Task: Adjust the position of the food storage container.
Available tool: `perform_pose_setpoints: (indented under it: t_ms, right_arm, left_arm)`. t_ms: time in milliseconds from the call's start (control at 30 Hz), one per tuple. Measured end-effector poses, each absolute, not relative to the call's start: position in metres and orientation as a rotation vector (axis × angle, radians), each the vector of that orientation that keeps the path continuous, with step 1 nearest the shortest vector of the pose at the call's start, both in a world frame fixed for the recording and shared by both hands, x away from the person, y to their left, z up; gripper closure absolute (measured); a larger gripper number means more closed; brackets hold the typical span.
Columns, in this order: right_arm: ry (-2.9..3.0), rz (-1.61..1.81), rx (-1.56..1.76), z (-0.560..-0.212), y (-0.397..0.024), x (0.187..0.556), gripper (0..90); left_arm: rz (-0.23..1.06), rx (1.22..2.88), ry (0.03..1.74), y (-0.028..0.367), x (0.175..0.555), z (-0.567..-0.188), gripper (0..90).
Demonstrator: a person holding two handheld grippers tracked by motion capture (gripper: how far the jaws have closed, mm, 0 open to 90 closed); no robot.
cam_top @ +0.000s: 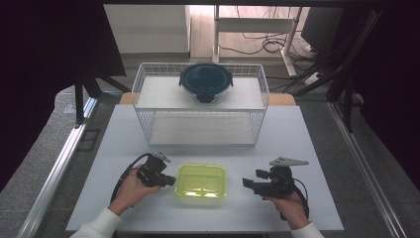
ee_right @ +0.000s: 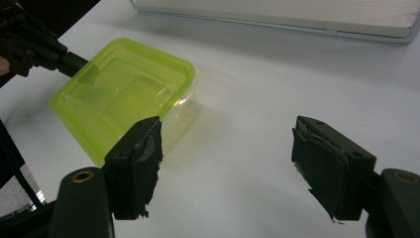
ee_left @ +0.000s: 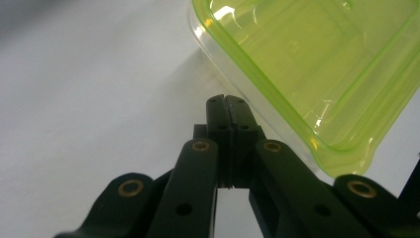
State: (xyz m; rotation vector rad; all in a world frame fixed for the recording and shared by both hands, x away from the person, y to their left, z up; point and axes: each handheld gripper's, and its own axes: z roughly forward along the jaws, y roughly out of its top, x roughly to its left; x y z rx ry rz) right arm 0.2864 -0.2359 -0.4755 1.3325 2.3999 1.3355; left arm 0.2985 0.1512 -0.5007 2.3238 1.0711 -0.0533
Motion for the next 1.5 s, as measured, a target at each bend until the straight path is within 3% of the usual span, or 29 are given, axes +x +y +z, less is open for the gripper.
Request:
perform_pose_setpoints:
  t_ms: [267,567,700,833,933,1167,1500]
  right_arm:
    - [2.4,1.334,1.334,-0.475,-0.237,0.286,27.4]
    - [2.389,1.347,1.338,-0.474,-0.237,0.287,27.4]
    - [2.403,1.341,1.323,-0.474,-0.234,0.287,27.3]
    - [2.404,1.341,1.32,-0.473,-0.234,0.287,27.3]
    - [2.395,1.349,1.323,-0.473,-0.233,0.287,27.3]
    - [2.413,1.351,1.287,-0.47,-0.226,0.29,27.3]
    - [2.419,1.372,1.269,-0.467,-0.22,0.295,26.8]
  left_arm:
    - [-0.062,2.324,1.057,0.143,0.297,-0.502,90.0]
    - [0.098,2.138,1.147,0.171,0.29,-0.481,89.0]
    - [0.18,1.989,1.171,0.175,0.279,-0.472,64.9]
    - [0.128,1.934,1.238,0.181,0.277,-0.473,42.9]
    - [0.134,1.927,1.235,0.185,0.275,-0.474,41.3]
    - [0.152,1.893,1.256,0.187,0.269,-0.477,26.3]
    - [0.139,1.872,1.318,0.185,0.264,-0.488,20.5]
